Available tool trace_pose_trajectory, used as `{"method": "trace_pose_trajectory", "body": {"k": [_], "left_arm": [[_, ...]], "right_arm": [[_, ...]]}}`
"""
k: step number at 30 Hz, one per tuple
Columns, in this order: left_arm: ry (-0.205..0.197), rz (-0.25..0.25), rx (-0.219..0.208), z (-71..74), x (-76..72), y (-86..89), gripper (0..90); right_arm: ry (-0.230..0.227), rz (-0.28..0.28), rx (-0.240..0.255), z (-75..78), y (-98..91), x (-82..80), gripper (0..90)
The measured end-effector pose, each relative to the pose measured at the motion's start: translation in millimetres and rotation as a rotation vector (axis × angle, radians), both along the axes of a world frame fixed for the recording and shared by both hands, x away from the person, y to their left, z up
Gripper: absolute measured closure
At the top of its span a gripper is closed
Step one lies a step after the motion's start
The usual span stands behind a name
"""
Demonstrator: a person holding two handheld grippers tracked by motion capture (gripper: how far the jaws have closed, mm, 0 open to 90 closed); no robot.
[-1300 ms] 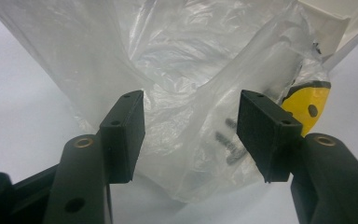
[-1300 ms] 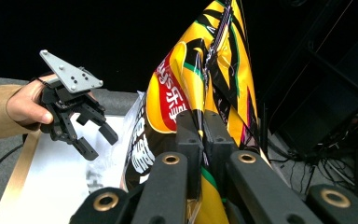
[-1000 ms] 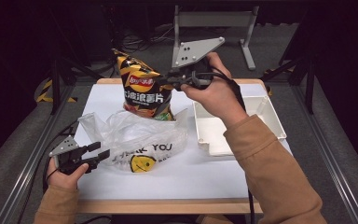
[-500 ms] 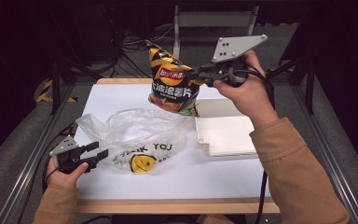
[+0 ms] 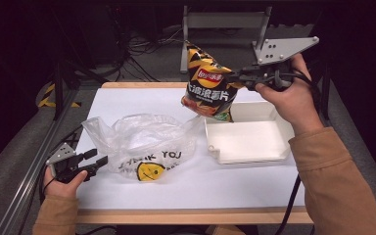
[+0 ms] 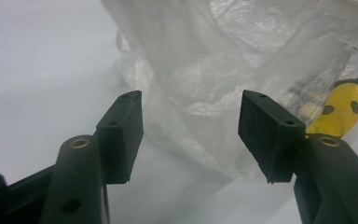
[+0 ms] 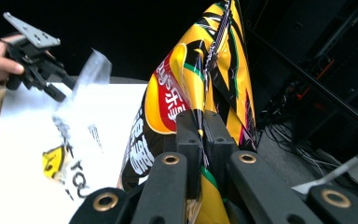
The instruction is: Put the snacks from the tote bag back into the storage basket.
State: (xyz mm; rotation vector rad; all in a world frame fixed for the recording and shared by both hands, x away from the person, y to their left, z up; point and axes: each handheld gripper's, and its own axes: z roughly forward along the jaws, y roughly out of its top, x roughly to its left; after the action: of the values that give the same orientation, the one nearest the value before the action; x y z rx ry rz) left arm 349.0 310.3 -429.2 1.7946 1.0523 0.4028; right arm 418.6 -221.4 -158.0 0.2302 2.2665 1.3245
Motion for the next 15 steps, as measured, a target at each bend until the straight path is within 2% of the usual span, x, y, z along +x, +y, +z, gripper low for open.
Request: {"method": "trace_pose_trajectory", "body": {"k": [4, 7, 15], "left_arm": [[-0.003, 0.024, -0.023, -0.3, -1.7, 5.3, 41.1], [-0.01, 0.028, -0.07, 0.7, -3.8, 9.6, 41.1], [-0.026, 0.041, -0.077, 2.0, -9.6, 14.1, 40.8]], "right_arm": [[-0.005, -0.02, -0.009, -0.8, -14.1, 0.5, 87.5], [-0.008, -0.039, -0.02, -1.3, -24.7, 1.2, 87.4], [-0.006, -0.077, -0.039, -7.1, -48.1, 3.8, 87.4]]}}
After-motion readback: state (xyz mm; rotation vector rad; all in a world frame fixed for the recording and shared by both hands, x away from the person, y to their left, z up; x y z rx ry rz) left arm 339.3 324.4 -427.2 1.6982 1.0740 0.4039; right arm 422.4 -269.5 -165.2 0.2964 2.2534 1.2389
